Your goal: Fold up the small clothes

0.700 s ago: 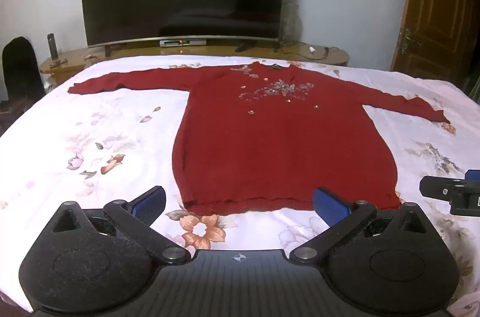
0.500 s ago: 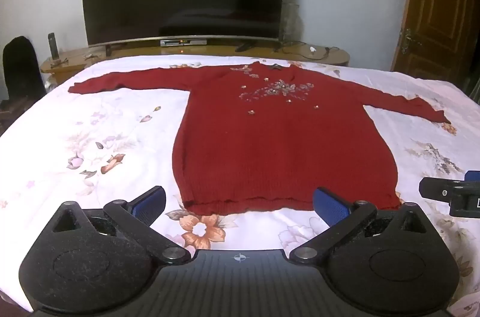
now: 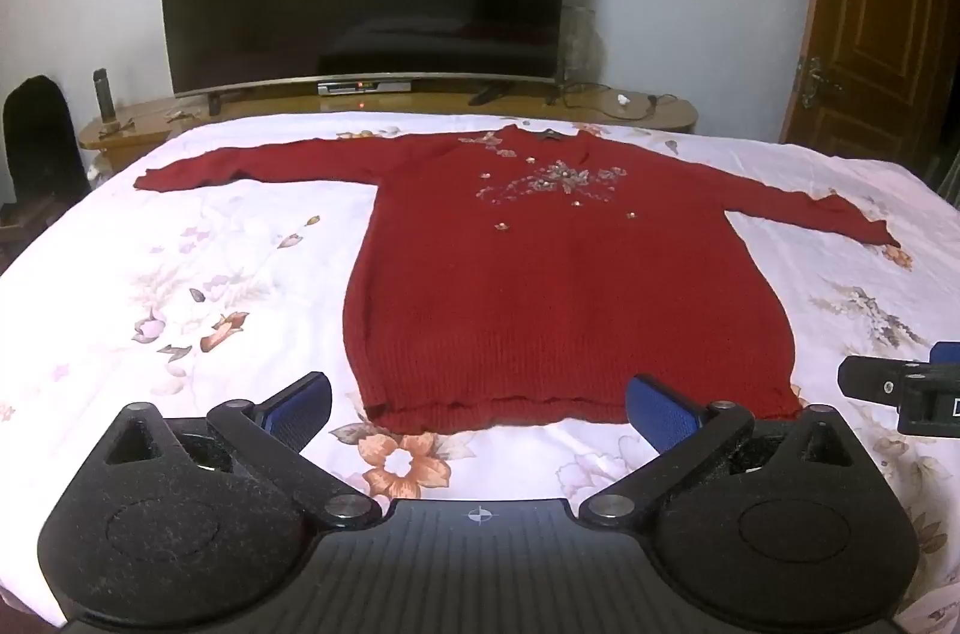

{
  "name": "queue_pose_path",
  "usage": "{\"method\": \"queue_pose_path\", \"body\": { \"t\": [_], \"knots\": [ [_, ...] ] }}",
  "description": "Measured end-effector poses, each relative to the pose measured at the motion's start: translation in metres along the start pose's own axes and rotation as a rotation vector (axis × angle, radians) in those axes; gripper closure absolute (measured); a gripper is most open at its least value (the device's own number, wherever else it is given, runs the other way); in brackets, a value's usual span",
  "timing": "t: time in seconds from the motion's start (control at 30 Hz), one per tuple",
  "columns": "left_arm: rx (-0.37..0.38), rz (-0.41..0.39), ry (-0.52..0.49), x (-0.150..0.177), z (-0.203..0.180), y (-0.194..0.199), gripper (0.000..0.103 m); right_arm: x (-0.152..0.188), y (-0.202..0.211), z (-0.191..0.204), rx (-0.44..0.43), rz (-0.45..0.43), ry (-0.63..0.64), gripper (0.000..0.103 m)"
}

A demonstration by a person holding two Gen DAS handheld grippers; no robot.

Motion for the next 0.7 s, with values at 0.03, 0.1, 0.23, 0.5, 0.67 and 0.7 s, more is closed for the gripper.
{"method": "queue_pose_path", "body": {
  "t": [0.03, 0.1, 0.23, 0.5, 0.67, 0.7],
  "knots": [
    [0.001, -0.001, 0.0, 0.0, -0.0004, -0.0003, 0.0, -0.0007, -0.0001, -0.001, -0.001, 0.001, -0.001, 0.003],
    [0.002, -0.001, 0.0, -0.0004, 0.0008, 0.0009, 0.0, -0.0006, 0.0001, -0.0014, 0.001, 0.001, 0.0, 0.003],
    [0.002, 0.0, 0.003, -0.003, 0.0023, 0.0012, 0.0, -0.0002, 0.0031, -0.0002, 0.004, -0.002, -0.003, 0.003],
    [0.005, -0.001, 0.002, -0.0044, 0.0029, 0.0015, 0.0, -0.0003, 0.003, 0.0009, 0.003, -0.001, -0.002, 0.003],
    [0.005, -0.001, 0.004, -0.0042, 0.004, 0.0014, 0.0, -0.0001, 0.0031, 0.0013, 0.004, -0.001, 0.002, 0.003],
    [0.006, -0.002, 0.005, -0.004, 0.0041, 0.0013, 0.0, -0.0001, 0.0027, 0.0027, 0.005, 0.0, 0.005, 0.003]
  ]
}}
Point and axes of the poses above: each gripper's, at about its wrist camera, not at the fingertips, and y roughly against the way its jaws point, z to its left, x to its underside, the point moved 3 cm from there along -y, roughly the way its jaws point, and after that the axes turned 9 degrees about -x, right-handed, at the moved point
